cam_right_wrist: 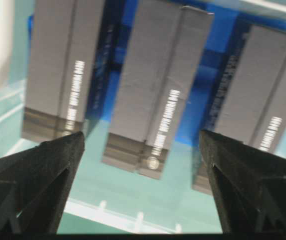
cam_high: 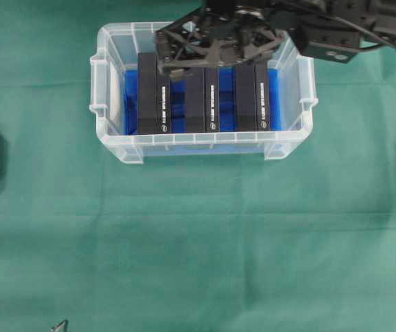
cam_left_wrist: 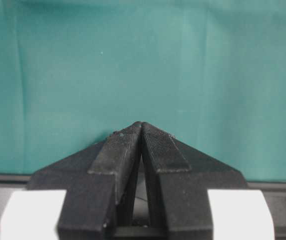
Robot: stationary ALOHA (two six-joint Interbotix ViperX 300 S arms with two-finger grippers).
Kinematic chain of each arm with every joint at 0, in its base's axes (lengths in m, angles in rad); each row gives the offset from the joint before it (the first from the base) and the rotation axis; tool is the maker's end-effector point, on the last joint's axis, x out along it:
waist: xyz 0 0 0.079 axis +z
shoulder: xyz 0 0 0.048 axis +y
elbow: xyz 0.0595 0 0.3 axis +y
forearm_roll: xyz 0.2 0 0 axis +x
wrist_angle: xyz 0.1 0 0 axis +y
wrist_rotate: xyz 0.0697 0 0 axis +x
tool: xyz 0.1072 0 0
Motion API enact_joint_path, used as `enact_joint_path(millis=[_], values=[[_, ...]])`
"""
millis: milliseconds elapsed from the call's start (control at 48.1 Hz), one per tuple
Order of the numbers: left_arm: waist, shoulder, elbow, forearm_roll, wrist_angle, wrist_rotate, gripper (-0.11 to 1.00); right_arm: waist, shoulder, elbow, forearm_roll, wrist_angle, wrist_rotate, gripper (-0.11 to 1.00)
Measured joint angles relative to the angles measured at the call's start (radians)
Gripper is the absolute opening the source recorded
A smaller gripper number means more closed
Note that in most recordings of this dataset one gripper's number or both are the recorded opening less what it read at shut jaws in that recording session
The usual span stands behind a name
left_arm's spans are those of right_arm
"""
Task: Take the box out of the case with the right arm.
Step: 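Move the open right gripper over the middle black box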
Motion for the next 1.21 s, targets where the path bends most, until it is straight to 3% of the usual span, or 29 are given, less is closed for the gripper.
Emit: enact_joint_path(millis=[208, 1206], values=[[0.002, -0.003, 0.0, 0.0, 0.006, 0.0, 0.0, 0.002, 0.038, -0.044, 0.018, -0.002, 0.002, 0.94], [0.0, -0.005, 0.0, 0.002, 0.006, 0.0, 0.0, 0.002, 0.044, -0.046, 0.02, 0.015, -0.005, 0.94]])
